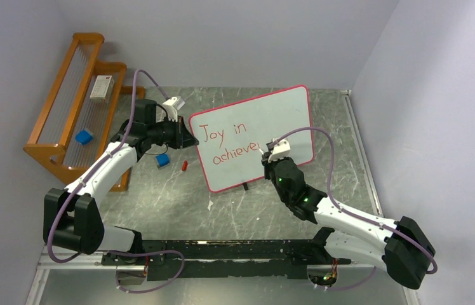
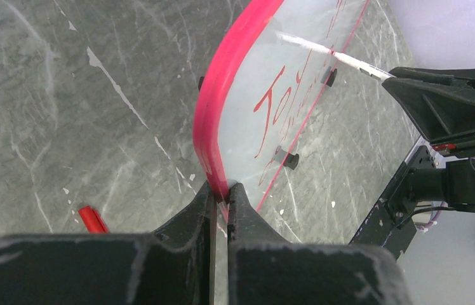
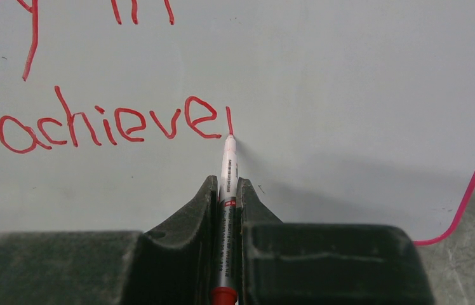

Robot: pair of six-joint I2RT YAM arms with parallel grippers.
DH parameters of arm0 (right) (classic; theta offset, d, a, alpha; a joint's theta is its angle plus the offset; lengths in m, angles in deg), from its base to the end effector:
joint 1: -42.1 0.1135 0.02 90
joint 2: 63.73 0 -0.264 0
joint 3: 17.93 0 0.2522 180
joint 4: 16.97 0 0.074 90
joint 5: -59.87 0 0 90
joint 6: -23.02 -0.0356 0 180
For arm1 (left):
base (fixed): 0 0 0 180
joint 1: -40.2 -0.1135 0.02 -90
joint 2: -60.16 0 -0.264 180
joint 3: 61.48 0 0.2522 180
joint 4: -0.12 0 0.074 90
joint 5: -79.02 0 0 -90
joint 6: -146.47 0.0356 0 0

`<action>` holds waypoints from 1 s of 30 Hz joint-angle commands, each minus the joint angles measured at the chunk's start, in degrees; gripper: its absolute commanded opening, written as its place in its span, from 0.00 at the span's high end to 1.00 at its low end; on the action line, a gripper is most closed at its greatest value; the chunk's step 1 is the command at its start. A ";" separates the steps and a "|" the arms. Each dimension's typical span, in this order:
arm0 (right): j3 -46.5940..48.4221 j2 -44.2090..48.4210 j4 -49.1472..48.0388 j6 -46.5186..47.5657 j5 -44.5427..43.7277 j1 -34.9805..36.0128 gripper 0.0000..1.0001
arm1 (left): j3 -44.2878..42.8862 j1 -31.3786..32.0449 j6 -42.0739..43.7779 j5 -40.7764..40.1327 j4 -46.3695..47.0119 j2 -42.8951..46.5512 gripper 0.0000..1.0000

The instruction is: Write a sentence on the whiteboard

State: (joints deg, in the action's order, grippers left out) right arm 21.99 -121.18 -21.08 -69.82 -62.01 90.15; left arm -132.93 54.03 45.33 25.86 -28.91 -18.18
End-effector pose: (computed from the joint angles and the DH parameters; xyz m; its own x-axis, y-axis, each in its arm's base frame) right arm 0.1609 0.1509 0.2359 -0.1692 -0.1253 -0.9776 -0.2801 0.9571 -0.0742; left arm 0.2862 -0.0924 0.2817 -0.6870 0.0099 -0.7266 0.5402 0.6757 -0.5016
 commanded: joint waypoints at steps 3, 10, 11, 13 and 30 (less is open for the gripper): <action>0.12 0.24 1.43 -1.48 -0.29 -0.45 1.00 | 0.20 -1.70 2.49 -4.94 1.03 0.59 0.95; 0.42 -0.43 -1.58 0.01 -1.80 -0.49 1.00 | 0.12 -1.70 2.50 -4.72 1.03 0.48 0.95; 0.45 -0.61 -2.11 0.29 -1.94 -0.42 1.00 | 0.12 -1.67 2.48 -4.68 1.03 0.51 0.95; 0.78 -1.08 -2.90 0.79 -1.98 -0.49 1.00 | 0.15 -1.68 2.52 -4.72 1.01 0.49 0.95; 2.69 -2.12 -4.31 2.05 -1.26 -0.53 1.00 | 0.13 -1.70 2.50 -4.67 0.94 0.38 0.95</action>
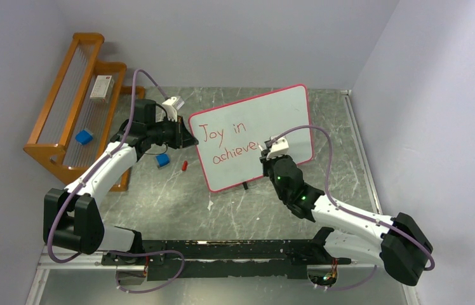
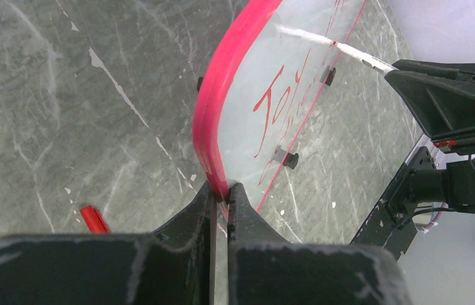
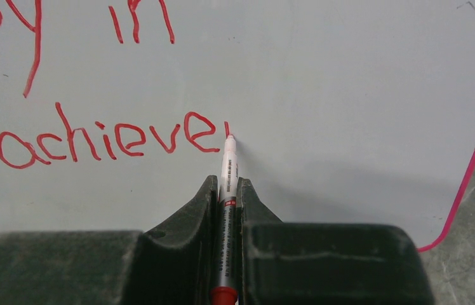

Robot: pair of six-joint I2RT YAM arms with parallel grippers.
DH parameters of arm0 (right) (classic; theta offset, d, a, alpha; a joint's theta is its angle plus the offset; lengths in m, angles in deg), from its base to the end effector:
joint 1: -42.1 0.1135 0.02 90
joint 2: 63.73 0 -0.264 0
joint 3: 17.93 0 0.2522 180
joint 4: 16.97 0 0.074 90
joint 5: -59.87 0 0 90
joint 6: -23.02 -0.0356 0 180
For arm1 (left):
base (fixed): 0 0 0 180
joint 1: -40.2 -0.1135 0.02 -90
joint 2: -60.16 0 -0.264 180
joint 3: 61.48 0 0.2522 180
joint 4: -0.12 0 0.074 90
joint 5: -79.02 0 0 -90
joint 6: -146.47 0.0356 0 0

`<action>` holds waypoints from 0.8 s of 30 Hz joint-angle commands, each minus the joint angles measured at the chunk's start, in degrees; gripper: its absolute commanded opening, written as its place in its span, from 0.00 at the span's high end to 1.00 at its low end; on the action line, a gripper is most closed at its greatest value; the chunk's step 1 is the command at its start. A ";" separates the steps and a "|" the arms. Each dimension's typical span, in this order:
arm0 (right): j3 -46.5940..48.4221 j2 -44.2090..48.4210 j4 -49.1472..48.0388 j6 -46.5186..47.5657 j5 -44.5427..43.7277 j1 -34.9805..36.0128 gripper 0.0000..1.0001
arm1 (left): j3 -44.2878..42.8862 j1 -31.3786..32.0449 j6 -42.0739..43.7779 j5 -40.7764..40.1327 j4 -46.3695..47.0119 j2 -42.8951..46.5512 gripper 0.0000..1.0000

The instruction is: Write a sentence on the whiteboard

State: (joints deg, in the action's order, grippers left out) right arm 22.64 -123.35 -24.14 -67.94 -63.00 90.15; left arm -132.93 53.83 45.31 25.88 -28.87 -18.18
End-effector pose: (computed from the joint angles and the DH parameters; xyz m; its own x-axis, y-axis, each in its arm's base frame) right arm 0.1658 0.1556 0.2375 -0.1421 -0.1371 -0.9803 -0.2673 0.9589 -0.0953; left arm 0.2866 -0.0915 0.2817 -0.6867 0.0072 -0.7269 0.5382 0.6772 -0.5017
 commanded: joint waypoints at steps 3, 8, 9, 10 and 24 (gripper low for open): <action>2.02 0.64 0.27 -0.49 -0.27 -0.50 1.00 | 0.09 -1.50 2.48 -5.05 0.84 0.34 0.95; 1.32 1.19 0.43 -0.67 -0.99 -0.50 1.00 | 0.08 -1.50 2.50 -4.98 0.83 0.42 0.95; 1.27 1.03 0.14 -0.56 -1.15 -0.55 1.00 | 0.10 -1.50 2.54 -4.97 0.87 0.41 0.95; 1.19 0.89 -0.41 -0.31 -1.24 -0.60 1.00 | 0.04 -1.50 2.53 -4.97 0.90 0.43 0.95; 2.52 -1.73 -4.03 0.51 -1.28 -1.45 1.00 | 0.14 -1.50 2.61 -4.78 0.98 0.56 0.95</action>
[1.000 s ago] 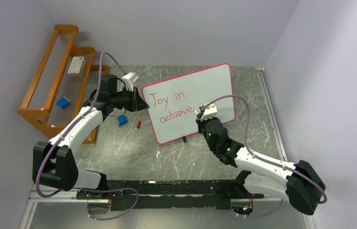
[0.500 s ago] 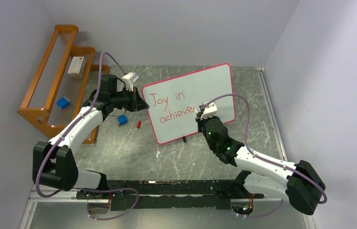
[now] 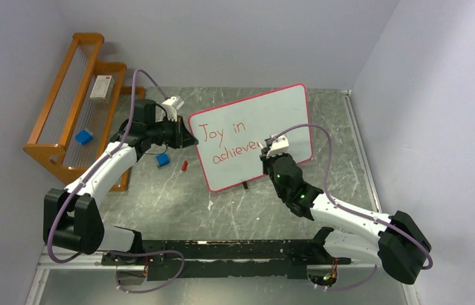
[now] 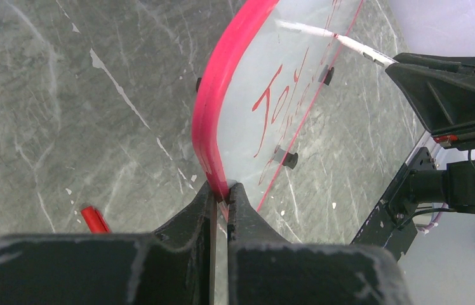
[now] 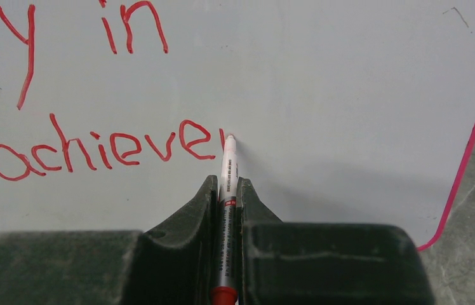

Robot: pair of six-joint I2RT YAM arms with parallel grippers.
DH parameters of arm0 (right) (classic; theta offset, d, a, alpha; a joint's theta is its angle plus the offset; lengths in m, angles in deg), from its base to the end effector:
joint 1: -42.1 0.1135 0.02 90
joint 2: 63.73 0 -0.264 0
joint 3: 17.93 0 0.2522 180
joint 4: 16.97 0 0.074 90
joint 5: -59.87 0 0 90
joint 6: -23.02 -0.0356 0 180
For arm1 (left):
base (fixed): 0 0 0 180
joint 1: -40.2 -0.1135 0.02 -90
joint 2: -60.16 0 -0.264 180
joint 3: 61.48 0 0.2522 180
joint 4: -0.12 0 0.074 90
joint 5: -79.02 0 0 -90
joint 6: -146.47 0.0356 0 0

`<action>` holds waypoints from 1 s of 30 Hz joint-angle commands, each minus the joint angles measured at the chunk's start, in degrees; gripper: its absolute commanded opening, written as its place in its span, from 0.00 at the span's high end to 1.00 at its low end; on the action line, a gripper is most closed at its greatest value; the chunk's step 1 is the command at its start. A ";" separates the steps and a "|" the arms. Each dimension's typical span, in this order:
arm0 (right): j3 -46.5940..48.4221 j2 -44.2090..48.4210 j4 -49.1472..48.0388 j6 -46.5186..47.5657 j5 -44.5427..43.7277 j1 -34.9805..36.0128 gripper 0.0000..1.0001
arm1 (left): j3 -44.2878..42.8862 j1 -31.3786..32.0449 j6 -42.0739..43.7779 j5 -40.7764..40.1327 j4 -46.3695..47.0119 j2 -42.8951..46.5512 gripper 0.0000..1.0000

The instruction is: Write a sentence on the whiteboard

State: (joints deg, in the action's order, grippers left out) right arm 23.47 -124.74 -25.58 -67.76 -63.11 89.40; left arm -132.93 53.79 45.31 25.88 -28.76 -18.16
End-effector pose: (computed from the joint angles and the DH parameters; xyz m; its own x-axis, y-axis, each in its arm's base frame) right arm 0.1713 0.1570 0.2400 -0.1328 -0.1271 -0.9830 -0.2523 0.9634 -0.0905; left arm 0.2867 -0.0913 0.2820 -0.6851 0.0063 -0.7284 0.5388 0.6773 -0.5009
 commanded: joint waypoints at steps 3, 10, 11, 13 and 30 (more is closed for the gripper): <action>1.72 -0.08 -2.92 0.34 -1.58 -0.89 1.00 | 0.21 -1.46 2.56 -4.78 0.79 0.54 0.95; 1.49 0.68 -1.51 0.29 -2.99 -1.21 1.00 | 0.29 -1.46 2.51 -5.13 0.79 0.59 0.95; 1.46 0.83 -1.07 0.07 -3.07 -1.25 1.00 | 0.25 -1.46 2.49 -5.20 0.79 0.56 0.95; 1.22 1.26 -0.10 -0.46 -2.74 -1.25 1.00 | 0.23 -1.46 2.47 -5.29 0.79 0.54 0.95; -0.50 3.88 6.51 -4.12 -1.58 -1.25 1.00 | 0.23 -1.46 2.40 -5.40 0.80 0.49 0.95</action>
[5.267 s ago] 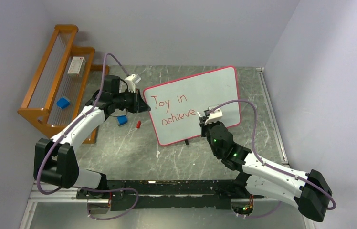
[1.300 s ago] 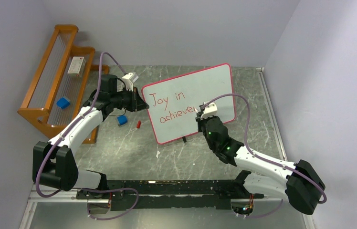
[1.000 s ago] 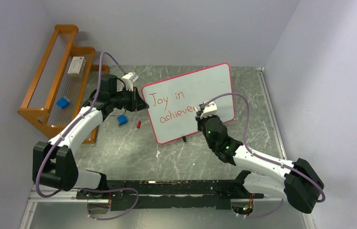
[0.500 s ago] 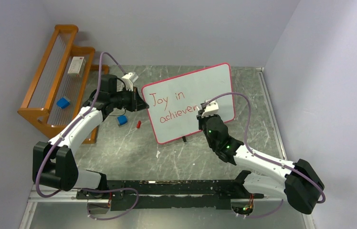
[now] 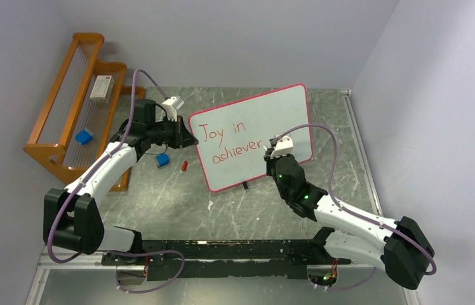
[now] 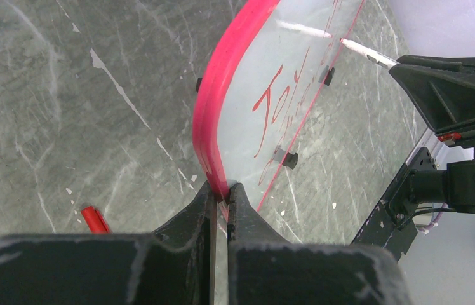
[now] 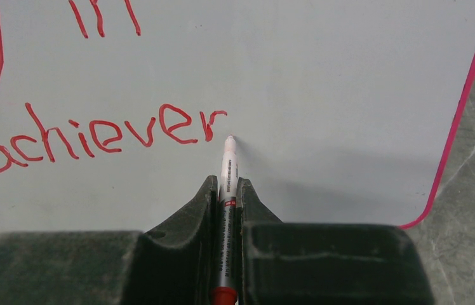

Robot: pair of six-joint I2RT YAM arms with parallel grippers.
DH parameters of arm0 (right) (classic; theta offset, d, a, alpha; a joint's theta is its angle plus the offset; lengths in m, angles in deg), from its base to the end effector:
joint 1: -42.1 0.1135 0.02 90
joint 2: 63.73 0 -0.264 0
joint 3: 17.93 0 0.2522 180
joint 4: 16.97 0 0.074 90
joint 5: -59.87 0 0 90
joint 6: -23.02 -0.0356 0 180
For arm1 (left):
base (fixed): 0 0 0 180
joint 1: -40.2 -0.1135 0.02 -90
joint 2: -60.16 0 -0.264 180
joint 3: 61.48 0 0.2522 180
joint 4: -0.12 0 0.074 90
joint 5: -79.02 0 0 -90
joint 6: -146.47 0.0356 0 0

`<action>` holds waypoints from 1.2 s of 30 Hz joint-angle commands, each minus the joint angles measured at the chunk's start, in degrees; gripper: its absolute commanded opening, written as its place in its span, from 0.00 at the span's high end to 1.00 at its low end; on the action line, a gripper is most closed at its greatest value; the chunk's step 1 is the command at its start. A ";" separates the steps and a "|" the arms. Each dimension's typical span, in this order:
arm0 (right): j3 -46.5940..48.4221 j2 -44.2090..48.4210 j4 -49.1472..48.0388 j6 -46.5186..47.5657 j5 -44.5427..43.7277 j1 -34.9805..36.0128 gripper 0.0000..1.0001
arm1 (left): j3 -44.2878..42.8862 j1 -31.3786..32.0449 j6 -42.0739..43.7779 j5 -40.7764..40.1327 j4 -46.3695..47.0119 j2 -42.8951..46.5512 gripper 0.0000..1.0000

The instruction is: Write a sentence on the whiteboard

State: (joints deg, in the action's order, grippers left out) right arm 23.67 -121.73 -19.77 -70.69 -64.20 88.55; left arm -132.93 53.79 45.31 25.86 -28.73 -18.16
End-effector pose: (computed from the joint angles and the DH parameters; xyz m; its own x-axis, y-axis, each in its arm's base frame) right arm 0.1678 0.1476 0.2418 -0.1762 -0.1076 -0.9784 -0.2143 0.9744 -0.0686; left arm 0.2867 -0.0913 0.2820 -0.6847 0.0062 -0.7288 0.5389 0.6775 -0.5006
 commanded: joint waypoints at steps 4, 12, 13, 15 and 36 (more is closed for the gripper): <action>-0.85 1.57 -0.81 -0.51 0.05 -0.40 1.00 | 0.21 -1.46 2.48 -5.33 0.79 0.45 0.95; 0.04 0.33 -5.10 1.58 -0.09 -0.40 1.00 | 0.18 -1.46 2.42 -5.16 0.82 0.33 0.95; 0.30 -0.12 -5.38 1.73 -0.12 -0.40 1.00 | 0.15 -1.46 2.42 -5.07 0.82 0.25 0.95; 0.31 -0.88 -6.24 2.02 -0.16 -0.41 1.00 | 0.23 -1.46 2.38 -5.03 0.86 0.28 0.95; 1.18 -2.82 -7.78 2.21 0.54 -1.11 1.00 | 0.23 -1.46 2.54 -4.91 0.87 0.28 0.95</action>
State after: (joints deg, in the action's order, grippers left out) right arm 23.38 -124.20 -26.09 -68.20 -63.81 87.90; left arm -132.93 53.79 45.31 25.86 -28.73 -18.16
